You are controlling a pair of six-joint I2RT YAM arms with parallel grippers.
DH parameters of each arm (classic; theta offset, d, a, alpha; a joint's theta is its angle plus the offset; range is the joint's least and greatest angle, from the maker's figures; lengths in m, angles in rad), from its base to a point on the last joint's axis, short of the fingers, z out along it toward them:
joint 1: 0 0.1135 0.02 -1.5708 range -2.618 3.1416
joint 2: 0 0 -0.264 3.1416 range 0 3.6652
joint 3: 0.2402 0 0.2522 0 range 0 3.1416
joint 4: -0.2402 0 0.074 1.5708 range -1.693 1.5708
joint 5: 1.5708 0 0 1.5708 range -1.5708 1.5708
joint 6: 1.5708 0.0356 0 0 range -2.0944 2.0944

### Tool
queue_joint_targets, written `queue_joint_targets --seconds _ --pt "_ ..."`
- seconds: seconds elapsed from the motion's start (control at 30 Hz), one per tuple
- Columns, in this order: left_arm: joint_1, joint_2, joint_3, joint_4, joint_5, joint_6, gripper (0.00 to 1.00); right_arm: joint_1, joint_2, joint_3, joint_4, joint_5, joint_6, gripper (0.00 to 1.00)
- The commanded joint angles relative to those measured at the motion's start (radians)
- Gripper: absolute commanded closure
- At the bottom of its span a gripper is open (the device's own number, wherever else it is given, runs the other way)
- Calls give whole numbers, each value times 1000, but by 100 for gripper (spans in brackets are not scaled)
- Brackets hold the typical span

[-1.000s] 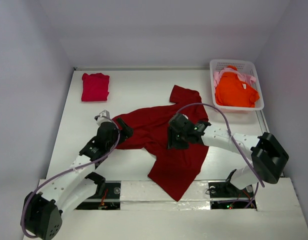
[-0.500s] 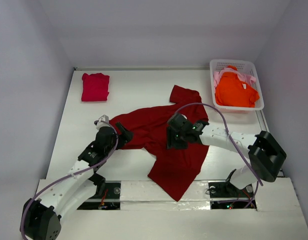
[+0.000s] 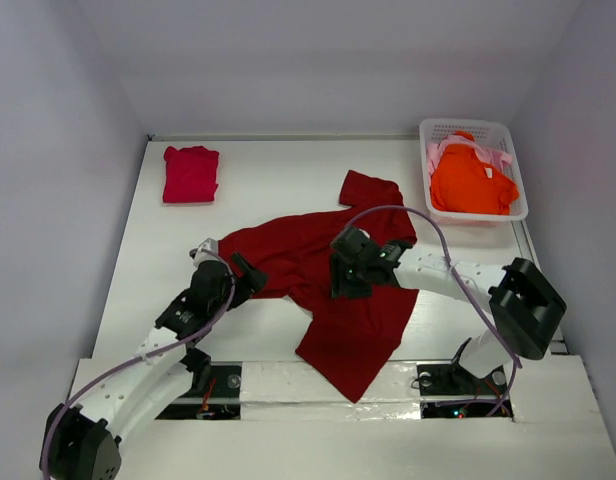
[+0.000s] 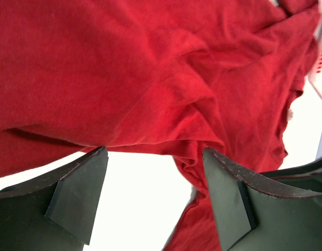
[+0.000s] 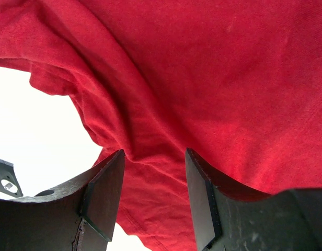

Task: Fold and stack the t-shirts
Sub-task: Flatten the tshirt out

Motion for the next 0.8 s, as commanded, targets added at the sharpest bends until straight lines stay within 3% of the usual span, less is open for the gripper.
queue_joint_targets --seconds 0.0,0.2,0.33,0.63,0.77 --pt "-4 31 -16 42 13 -13 30 12 -2 47 23 -4 -6 45" --pt "-4 91 -16 74 1 -13 31 12 -2 48 25 -7 -5 45" --pt "-4 131 -13 114 -7 -5 42 21 -7 51 23 -7 -3 45" --pt "-4 211 1 193 19 18 100 21 -18 42 29 -7 -2 44" --pt "-4 225 17 197 27 32 100 21 -13 45 33 -7 -5 44"
